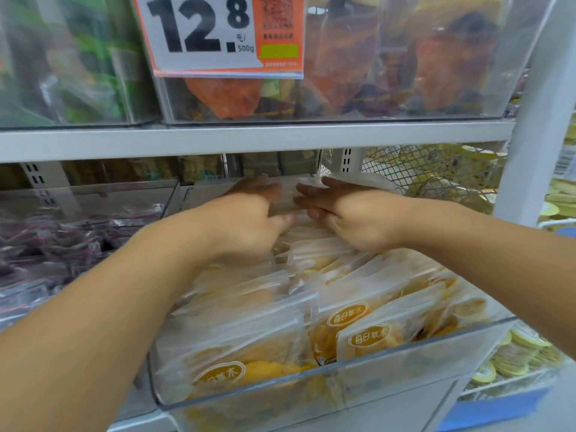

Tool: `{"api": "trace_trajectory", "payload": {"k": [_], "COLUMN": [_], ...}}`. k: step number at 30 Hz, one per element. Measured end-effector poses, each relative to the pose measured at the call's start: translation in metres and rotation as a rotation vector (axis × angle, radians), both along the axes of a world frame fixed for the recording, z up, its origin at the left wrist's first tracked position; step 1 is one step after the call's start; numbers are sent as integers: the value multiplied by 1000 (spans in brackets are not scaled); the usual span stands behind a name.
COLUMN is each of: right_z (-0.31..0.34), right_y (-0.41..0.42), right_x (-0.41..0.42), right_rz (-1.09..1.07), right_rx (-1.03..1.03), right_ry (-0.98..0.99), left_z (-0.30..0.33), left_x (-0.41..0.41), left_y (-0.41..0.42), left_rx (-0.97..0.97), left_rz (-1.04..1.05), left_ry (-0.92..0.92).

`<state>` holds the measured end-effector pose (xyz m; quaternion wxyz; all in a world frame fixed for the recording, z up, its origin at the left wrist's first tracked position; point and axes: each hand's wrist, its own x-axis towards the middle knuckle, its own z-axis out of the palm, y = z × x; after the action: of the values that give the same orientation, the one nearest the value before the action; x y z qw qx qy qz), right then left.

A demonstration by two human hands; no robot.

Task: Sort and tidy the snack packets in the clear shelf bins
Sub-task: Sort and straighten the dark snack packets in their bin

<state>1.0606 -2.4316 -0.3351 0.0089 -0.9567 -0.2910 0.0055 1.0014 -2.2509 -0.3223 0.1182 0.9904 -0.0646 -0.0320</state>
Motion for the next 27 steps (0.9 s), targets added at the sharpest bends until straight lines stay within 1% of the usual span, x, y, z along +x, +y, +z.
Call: {"api": "trace_trajectory", "payload": {"k": [2,4,6,8,10,12,13,14,15,16,17,19,20,22,24,26,27], "right_z": [0,4,11,23,31,26,19,12,5,-3,-12,-24,-29,-28,-23,-20,-20], "right_y": [0,2,-2,-5,-4,-5,-7,-9,-10,-13,-14,-9,-8,-6,-2,-2,-2], "right_x": [7,5,-14,-47,-87,-133,-153,-171,-184,-195,-200,-204,-202,-200,-200,-201,-203], "right_rz": [-29,-46,-27,-22,-18,84,144,183,185,168,142,87,74,21,-37,-65,-70], "right_rx": [-60,-85,-18,109,165,241,298,341,350,302,199,-29,-74,-84,-45,-44,-55], "right_ry": [63,150,146,98,-45,-319,-425,-481,-481,-472,-446,-316,-290,-271,-280,-278,-251], "left_z": [1,-2,-3,-3,-6,-9,-11,-14,-16,-20,-25,-38,-43,-52,-57,-64,-67], "left_x": [-6,-10,-14,-18,-29,-48,-63,-80,-97,-114,-128,-145,-151,-156,-159,-159,-158], "left_y": [4,7,10,15,22,27,29,32,35,38,41,47,47,45,40,35,32], "left_rx": [54,55,32,-7,-54,-107,-131,-158,-185,-203,-202,-126,-76,-8,57,135,142], "left_rz": [31,26,-4,-55,-108,-152,-173,-197,-217,-237,-257,-303,-321,-351,-354,-315,-282], "left_ry": [146,194,155,82,9,-89,-164,-265,-364,-443,-488,-518,-535,-586,-607,-606,-592]}}
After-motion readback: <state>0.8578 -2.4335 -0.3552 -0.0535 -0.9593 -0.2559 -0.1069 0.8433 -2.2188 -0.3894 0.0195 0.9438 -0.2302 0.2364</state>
